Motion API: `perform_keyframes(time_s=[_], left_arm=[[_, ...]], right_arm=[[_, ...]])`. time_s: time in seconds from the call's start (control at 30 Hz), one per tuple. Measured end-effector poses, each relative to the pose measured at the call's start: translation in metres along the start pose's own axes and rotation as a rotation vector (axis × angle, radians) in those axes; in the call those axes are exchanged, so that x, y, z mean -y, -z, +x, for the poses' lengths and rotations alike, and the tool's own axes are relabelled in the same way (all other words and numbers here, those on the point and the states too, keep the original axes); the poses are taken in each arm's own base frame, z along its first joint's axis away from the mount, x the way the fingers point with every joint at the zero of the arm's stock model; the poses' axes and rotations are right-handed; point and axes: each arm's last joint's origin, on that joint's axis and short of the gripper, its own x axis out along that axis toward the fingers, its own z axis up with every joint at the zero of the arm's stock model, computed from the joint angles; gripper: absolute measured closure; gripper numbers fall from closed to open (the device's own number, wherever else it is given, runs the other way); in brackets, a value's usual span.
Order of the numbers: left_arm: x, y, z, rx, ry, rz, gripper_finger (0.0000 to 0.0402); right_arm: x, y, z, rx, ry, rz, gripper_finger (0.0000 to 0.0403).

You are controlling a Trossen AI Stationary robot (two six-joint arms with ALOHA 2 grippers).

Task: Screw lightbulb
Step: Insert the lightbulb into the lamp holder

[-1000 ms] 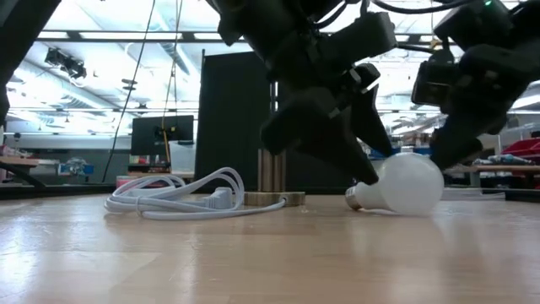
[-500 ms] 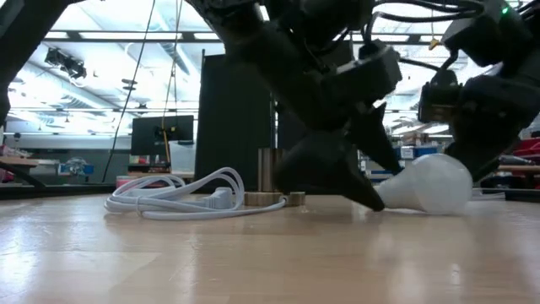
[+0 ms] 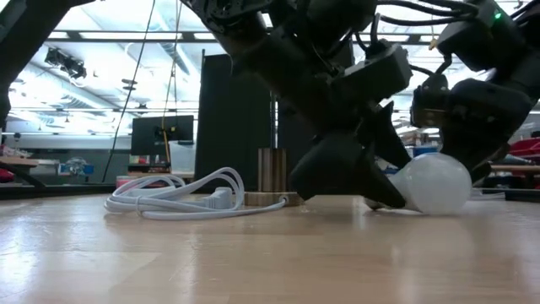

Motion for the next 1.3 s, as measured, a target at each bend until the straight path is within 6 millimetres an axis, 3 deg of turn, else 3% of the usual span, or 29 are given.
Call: perform_keyframes(time_s=[0.7, 1.07, 1.3], left_arm=[[0.008, 0.003, 0.01, -0.033, -0.055, 0.0, 0.0187], [-0.001, 0.001, 0.009, -0.094, -0.138, -0.095, 0.0194], [-0.019, -0.012, -0.006, -0.029, -0.201, -0.204, 0.0196]], right_arm=[[-0.004, -0.004, 0.003, 0.034, -0.053, 0.0, 0.0172], [-0.003, -0.018, -0.011, 0.111, -0.112, -0.001, 0.0172], [0.005, -0.025, -0.027, 0.134, -0.092, 0.005, 0.0172]])
